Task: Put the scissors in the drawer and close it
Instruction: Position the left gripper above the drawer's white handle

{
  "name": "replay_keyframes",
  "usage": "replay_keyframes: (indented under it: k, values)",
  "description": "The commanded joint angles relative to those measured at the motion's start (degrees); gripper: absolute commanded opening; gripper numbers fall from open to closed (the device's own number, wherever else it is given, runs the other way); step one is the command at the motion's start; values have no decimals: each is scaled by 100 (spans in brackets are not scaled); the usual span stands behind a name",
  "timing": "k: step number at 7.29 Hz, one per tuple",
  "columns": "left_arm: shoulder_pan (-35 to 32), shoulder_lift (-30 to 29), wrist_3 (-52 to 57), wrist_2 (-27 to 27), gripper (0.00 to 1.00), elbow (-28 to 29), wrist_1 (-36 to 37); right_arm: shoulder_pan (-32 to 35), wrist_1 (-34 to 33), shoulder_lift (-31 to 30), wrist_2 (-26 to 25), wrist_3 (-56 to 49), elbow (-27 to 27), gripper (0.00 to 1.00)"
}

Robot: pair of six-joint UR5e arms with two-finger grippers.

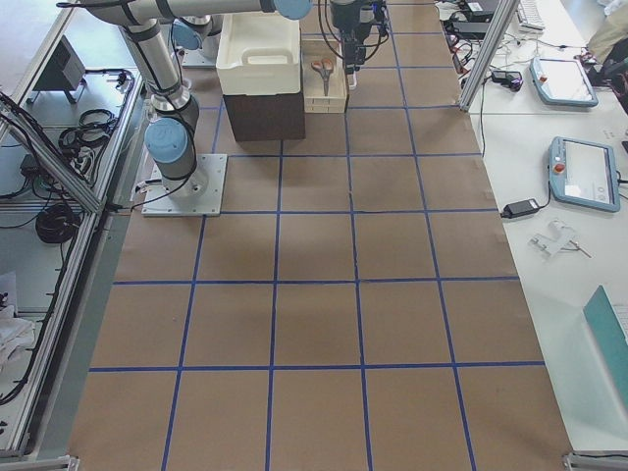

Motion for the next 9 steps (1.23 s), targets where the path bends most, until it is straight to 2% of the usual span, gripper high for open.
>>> replay_keyframes:
  k: [1, 5, 9]
  values:
    - [9, -185, -112, -137, 100, 171, 101, 0, -1, 0, -9, -28, 15, 100]
    - [-35, -240, -779, -304, 100, 269, -177, 0, -1, -9, -53, -28, 15, 100]
    - [-35, -186, -842, -313, 100, 261, -452, 0, -1, -9, -62, -28, 15, 100]
